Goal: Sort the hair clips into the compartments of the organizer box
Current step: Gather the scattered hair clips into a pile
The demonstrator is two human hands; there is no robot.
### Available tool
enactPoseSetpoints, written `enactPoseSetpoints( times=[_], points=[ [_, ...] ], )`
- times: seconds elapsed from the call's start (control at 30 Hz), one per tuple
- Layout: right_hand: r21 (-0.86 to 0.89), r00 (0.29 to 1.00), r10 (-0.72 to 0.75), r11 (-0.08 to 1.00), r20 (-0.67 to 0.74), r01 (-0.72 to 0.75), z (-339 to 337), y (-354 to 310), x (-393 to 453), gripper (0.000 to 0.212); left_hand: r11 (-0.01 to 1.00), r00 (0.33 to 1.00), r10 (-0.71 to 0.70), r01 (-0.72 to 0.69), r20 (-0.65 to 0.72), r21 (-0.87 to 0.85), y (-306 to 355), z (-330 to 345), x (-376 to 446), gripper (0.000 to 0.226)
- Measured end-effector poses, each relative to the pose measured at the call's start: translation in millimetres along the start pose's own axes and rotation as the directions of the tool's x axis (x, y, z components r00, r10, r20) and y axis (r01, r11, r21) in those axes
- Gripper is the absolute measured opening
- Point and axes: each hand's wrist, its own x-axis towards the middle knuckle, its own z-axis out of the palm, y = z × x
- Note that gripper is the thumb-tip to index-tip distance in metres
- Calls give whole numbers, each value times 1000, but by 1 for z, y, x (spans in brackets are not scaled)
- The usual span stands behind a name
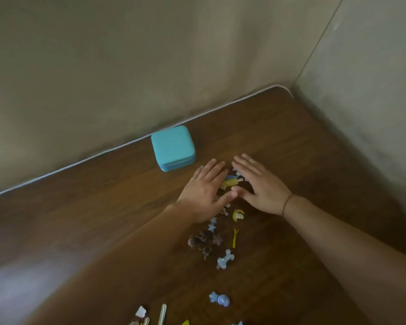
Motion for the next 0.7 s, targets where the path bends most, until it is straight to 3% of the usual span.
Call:
enactPoseSetpoints(
  times=[0.37, 0.57, 0.7],
  points=[
    [209, 992, -73, 974, -99, 92, 59, -71, -94, 71, 964, 968, 247, -241, 43, -114, -12, 22, -98, 82],
    [257, 989, -43, 963, -138, 78, 90, -127, -150, 71, 948, 949, 310, -305, 57, -88, -9, 39, -166, 74],
    [296, 994, -31, 953, -101, 60, 104, -163, -173, 71, 959, 959, 277, -272, 51, -83, -11, 49, -212, 72]
  ],
)
